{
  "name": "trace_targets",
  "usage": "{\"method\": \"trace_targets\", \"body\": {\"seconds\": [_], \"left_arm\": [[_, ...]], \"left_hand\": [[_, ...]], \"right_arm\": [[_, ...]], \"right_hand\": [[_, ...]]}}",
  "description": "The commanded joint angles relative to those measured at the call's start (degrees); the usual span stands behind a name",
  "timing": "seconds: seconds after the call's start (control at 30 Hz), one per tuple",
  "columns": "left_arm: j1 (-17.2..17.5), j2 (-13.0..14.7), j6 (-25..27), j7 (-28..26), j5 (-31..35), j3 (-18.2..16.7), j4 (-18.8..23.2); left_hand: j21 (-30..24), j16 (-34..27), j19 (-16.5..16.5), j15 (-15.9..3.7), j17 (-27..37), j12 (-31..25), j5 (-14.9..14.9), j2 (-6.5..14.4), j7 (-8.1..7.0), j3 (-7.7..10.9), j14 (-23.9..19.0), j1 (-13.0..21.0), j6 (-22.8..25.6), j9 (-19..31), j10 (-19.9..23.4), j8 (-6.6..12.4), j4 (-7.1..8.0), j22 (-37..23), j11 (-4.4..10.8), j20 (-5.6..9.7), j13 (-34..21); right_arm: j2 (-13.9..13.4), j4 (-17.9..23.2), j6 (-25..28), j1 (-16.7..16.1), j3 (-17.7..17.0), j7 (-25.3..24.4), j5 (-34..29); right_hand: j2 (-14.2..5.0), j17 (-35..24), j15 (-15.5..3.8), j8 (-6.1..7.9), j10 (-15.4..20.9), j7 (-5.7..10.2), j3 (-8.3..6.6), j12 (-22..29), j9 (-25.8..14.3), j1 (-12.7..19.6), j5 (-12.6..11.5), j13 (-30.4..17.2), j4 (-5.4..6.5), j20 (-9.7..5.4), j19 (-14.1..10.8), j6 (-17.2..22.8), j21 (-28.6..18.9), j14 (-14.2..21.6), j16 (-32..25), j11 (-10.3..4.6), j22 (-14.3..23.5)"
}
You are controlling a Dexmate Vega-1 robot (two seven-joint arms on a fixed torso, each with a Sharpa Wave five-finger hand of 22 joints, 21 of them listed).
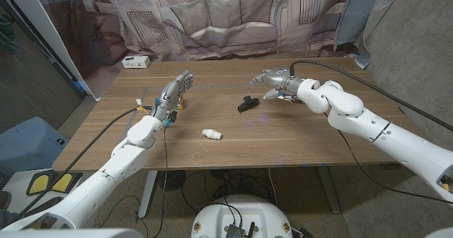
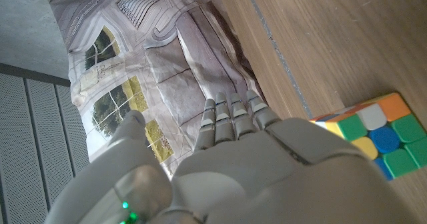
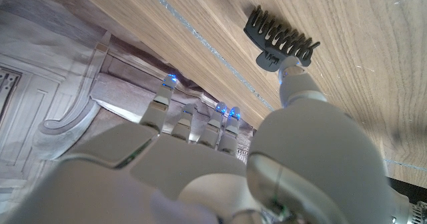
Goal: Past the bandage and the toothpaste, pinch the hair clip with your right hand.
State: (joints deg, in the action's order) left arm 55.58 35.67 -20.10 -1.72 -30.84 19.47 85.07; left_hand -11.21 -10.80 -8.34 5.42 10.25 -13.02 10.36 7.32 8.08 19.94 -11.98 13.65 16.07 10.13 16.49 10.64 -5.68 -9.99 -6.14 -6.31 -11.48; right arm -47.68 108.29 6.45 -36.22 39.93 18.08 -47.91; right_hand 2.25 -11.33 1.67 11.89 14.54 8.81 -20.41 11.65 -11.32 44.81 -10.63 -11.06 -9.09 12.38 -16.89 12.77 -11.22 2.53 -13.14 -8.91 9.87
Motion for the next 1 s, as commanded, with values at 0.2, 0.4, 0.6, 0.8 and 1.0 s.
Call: {"method": "trace_targets", "body": {"seconds": [0.2,0.4,0.6,0.8,1.0], "left_arm": [[-0.37,0.64,1.51,-0.34,0.49,0.28,1.0],[-0.1,0.87,1.78,-0.6,0.52,0.17,1.47],[0.24,0.83,1.77,-0.9,0.43,0.05,1.55],[0.3,0.89,1.52,-1.08,0.88,0.1,1.68],[0.01,0.48,1.81,-0.97,0.83,0.5,1.45]], "left_hand": [[-0.2,-0.08,0.0,-0.18,0.11,0.3,-0.17,-0.39,-0.17,0.53,-0.44,-0.17,0.51,0.21,0.34,0.28,-0.06,-0.28,-0.09,0.29,-0.13],[-0.19,-0.07,0.02,-0.14,0.1,0.32,-0.17,-0.4,-0.13,0.6,-0.43,-0.15,0.56,0.21,0.33,0.29,-0.1,-0.28,-0.22,0.25,-0.13],[-0.19,-0.05,0.02,-0.08,0.1,0.3,-0.17,-0.39,-0.15,0.68,-0.42,-0.13,0.52,0.21,0.41,0.26,-0.15,-0.28,-0.1,0.25,-0.13],[-0.16,-0.05,0.1,-0.15,0.1,0.34,-0.17,-0.4,-0.22,0.78,-0.43,-0.12,0.52,0.21,0.37,0.24,-0.19,-0.28,-0.14,0.11,-0.13],[-0.14,-0.04,0.17,-0.13,0.1,0.35,-0.17,-0.41,-0.22,0.83,-0.43,-0.12,0.52,0.21,0.39,0.23,-0.22,-0.28,0.06,0.05,-0.13]], "right_arm": [[2.55,-4.25,-0.64,2.41,2.45,-0.14,2.01],[3.13,-5.12,-0.93,3.42,3.3,0.17,1.99],[3.4,-5.2,-0.38,4.27,4.6,0.24,-0.57],[3.84,-5.19,0.66,4.36,5.14,-0.02,-2.39],[4.53,-7.18,-1.13,5.66,5.68,1.31,-0.85]], "right_hand": [[-0.28,-0.08,-0.05,0.46,1.13,0.51,-0.52,0.21,-0.14,0.87,-0.43,-0.25,-0.02,0.12,0.3,1.5,0.2,1.54,-0.56,-0.55,0.19],[-0.3,-0.07,-0.1,0.47,1.21,0.62,-0.57,0.19,-0.13,1.03,-0.44,-0.25,-0.05,0.12,0.34,1.61,0.21,1.75,-0.6,-0.75,0.2],[-0.34,-0.06,-0.15,0.52,1.38,0.63,-0.65,0.2,-0.13,1.27,-0.47,-0.26,-0.12,0.11,0.35,1.81,0.22,1.93,-0.63,-0.78,0.2],[-0.21,-0.02,-0.11,0.46,1.32,0.91,-0.72,0.11,-0.12,1.58,-0.49,-0.25,-0.27,0.11,0.38,1.75,0.23,2.0,-0.58,-1.09,0.2],[-0.17,-0.01,-0.27,0.39,1.37,0.97,-0.8,0.09,-0.11,1.82,-0.51,-0.25,-0.34,0.11,0.39,1.67,0.23,2.16,-0.59,-1.25,0.21]]}}
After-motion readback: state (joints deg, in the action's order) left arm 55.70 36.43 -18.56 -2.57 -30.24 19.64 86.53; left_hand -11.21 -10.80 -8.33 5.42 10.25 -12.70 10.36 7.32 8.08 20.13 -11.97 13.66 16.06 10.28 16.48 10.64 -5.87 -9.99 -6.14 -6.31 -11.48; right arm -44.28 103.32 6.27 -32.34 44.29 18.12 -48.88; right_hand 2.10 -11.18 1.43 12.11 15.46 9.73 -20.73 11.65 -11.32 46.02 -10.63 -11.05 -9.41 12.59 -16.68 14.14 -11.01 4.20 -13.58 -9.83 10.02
